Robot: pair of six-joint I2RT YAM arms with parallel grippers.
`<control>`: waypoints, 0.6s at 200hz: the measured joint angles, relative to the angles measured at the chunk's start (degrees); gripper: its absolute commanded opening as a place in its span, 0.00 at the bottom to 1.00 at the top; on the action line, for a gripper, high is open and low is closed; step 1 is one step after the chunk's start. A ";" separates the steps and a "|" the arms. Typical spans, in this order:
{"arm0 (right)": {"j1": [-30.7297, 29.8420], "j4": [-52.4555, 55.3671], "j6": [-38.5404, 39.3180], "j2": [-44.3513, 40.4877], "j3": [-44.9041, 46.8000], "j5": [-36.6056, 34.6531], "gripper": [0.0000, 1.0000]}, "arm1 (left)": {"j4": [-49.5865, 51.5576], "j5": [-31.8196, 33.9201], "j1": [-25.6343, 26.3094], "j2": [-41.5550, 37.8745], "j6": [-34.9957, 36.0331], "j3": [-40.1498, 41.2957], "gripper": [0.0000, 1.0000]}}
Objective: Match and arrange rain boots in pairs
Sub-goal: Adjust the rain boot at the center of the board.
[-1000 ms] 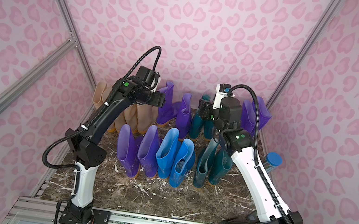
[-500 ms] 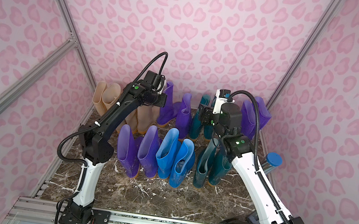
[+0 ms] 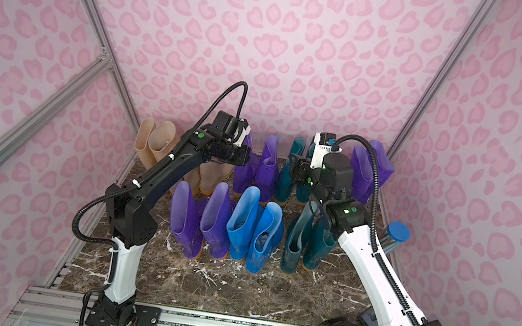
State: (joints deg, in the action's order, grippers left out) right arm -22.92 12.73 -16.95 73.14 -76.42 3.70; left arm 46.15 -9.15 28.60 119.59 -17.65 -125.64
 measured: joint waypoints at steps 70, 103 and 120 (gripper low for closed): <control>0.48 0.33 -0.31 -0.83 1.64 -0.68 0.67 | -4.55 -1.84 0.74 -0.68 -2.29 1.95 0.02; 1.03 0.33 -0.42 -0.83 1.77 -0.70 0.68 | -6.45 -2.97 0.33 -2.03 -2.03 4.20 0.07; 1.22 0.33 -0.42 -0.81 1.77 -0.68 0.69 | -8.00 -3.93 -0.37 -4.76 -1.60 9.16 0.49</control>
State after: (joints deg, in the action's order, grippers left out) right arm -21.69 13.06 -17.37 72.34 -74.65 3.03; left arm 38.15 -13.08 28.23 114.83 -19.25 -116.49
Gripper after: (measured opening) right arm 0.682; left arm 0.157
